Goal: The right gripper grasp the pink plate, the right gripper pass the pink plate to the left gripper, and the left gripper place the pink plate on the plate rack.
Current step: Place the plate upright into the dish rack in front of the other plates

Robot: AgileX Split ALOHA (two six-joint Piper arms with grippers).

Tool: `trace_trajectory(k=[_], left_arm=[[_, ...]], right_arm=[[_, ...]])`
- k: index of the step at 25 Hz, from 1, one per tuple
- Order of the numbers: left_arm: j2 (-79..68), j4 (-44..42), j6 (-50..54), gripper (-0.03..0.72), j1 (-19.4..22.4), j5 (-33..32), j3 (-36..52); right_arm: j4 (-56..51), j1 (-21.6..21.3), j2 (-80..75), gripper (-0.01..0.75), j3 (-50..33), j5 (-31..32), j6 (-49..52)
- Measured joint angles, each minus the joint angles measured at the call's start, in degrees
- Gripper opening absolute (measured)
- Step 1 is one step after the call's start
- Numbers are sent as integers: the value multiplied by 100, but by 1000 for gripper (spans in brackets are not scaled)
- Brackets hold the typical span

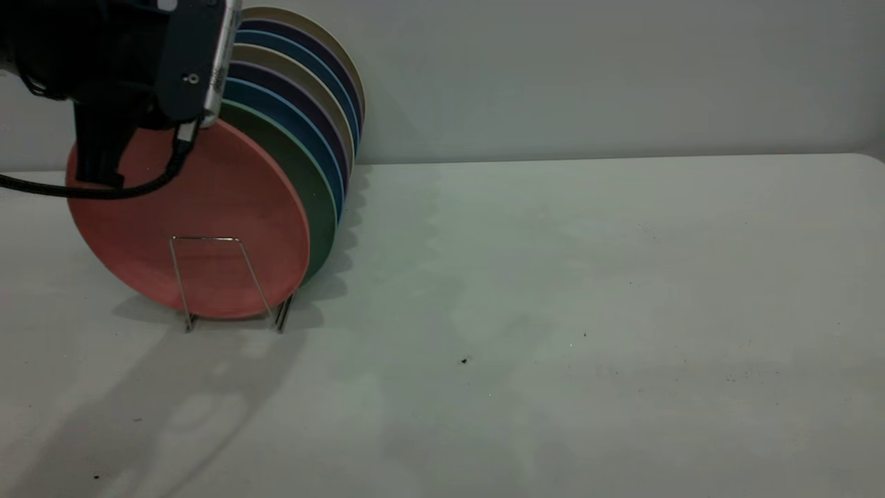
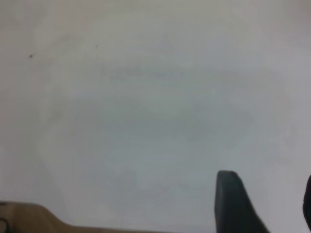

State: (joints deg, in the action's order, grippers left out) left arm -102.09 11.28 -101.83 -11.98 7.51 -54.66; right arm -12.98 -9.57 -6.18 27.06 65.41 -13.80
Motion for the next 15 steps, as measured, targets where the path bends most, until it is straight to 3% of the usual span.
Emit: trace_trajectory(k=[15], left_arm=[[-41, 0, 210, 33, 0, 72, 0]], right_arm=[[0, 0, 0, 361, 0, -5, 0]])
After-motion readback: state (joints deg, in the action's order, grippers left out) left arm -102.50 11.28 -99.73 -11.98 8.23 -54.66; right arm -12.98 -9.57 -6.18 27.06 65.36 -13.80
